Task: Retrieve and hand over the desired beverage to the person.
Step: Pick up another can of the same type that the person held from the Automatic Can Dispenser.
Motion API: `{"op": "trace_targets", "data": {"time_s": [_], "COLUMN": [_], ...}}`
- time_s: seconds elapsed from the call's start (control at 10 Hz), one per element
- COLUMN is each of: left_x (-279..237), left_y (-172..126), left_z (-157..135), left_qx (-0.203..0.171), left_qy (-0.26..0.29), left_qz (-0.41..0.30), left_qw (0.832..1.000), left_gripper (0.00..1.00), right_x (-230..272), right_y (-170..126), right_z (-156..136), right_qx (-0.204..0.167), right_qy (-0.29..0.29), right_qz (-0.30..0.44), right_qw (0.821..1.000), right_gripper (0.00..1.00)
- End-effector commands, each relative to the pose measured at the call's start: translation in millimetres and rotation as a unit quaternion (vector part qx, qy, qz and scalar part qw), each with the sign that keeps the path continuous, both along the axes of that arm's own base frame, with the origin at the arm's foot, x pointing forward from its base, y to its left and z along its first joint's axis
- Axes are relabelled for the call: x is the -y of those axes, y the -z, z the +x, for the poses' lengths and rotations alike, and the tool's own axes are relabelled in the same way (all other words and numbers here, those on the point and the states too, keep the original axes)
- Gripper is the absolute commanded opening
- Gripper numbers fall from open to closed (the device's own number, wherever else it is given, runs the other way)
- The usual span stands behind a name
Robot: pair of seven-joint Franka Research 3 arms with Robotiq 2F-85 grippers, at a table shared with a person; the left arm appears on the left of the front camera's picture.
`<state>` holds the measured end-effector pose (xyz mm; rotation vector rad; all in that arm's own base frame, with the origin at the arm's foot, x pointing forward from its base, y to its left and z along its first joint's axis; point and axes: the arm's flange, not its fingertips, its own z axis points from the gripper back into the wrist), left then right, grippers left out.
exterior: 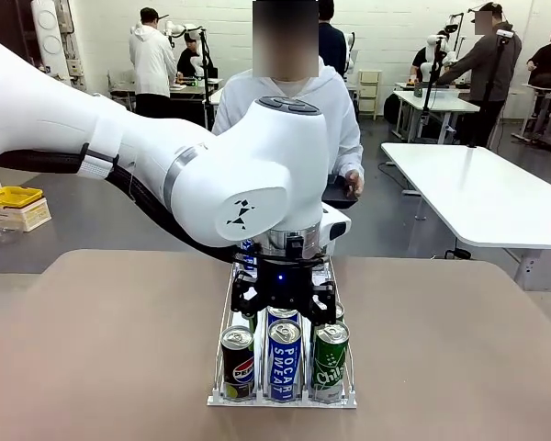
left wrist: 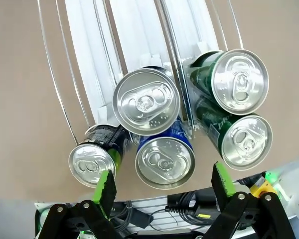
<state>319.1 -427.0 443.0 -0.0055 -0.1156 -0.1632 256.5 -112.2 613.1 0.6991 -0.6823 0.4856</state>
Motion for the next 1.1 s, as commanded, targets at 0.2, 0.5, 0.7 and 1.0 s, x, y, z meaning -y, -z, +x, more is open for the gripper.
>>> {"op": "trace_targets", "data": {"time_s": [0.2,0.5,0.7,1.0], "left_x": [3.7,4.4,2.8,3.1], "left_y": [6.1,6.9,8.8,9.1], "left_z": [6.5,10.0,10.4,10.9], "left_qx": [-0.007,-0.002,-0.009,-0.021], "left_qy": [-0.003,-0.009,-0.003,-0.008], "left_qz": [0.007,0.010,0.015,0.013], "left_qw": [1.000,1.000,1.000,1.000], "left_gripper": [1.00,1.00,0.53,0.00], "right_x": [-1.0,-1.0,-1.0,-1.0], "right_y": [0.9,0.9,0.9,0.9], "right_z": [1.0,1.0,1.0,1.0], "right_qx": [0.008,0.008,0.008,0.008], "right_qy": [-0.009,-0.009,-0.009,-0.009], "right_qz": [0.012,0.012,0.012,0.012], "right_qw": [1.000,1.000,1.000,1.000], "right_gripper": [1.00,1.00,1.00,1.00]}}
